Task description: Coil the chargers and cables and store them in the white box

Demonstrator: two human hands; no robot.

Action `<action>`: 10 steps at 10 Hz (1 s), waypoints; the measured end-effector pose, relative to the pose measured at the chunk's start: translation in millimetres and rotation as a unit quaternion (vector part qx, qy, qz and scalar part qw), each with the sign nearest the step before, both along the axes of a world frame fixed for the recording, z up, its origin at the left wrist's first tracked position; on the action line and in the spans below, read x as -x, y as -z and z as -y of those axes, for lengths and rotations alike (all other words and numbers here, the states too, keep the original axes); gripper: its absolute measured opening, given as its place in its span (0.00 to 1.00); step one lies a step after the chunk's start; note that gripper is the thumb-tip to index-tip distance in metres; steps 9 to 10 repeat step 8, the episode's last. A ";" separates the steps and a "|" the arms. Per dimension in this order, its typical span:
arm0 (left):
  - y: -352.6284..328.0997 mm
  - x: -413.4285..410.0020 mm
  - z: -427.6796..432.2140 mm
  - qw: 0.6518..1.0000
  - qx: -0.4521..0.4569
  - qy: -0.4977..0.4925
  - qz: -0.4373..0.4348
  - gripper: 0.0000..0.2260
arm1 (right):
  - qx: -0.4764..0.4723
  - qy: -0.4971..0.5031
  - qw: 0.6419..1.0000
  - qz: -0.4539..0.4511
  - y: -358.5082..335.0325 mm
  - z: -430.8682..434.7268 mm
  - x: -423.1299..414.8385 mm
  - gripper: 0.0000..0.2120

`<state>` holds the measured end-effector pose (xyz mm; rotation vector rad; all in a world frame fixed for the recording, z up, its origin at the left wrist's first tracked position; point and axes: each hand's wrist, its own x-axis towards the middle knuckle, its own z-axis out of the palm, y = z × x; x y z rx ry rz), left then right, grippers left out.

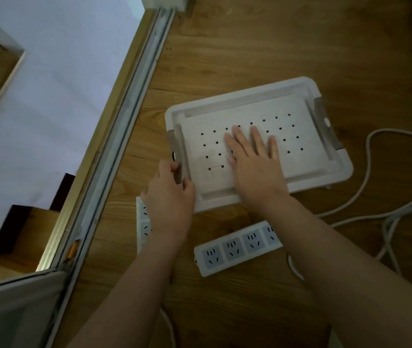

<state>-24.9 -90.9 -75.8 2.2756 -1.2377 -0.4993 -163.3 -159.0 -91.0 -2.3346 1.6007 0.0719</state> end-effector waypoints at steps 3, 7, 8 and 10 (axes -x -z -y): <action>7.7 -1.7 -2.7 0.986 0.010 0.080 0.149 0.07 | 0.000 0.000 1.000 -0.006 3.7 0.8 1.3 0.24; 8.0 -4.8 -3.9 0.970 -0.012 0.126 0.206 0.06 | -0.017 -0.013 1.000 -0.022 0.0 0.8 2.3 0.24; 3.1 -7.6 -0.2 0.962 -0.042 0.157 0.220 0.10 | -0.045 -0.022 0.998 -0.022 -8.5 9.0 5.0 0.24; 3.1 -7.6 -0.2 0.962 -0.042 0.157 0.220 0.10 | -0.045 -0.022 0.998 -0.022 -8.5 9.0 5.0 0.24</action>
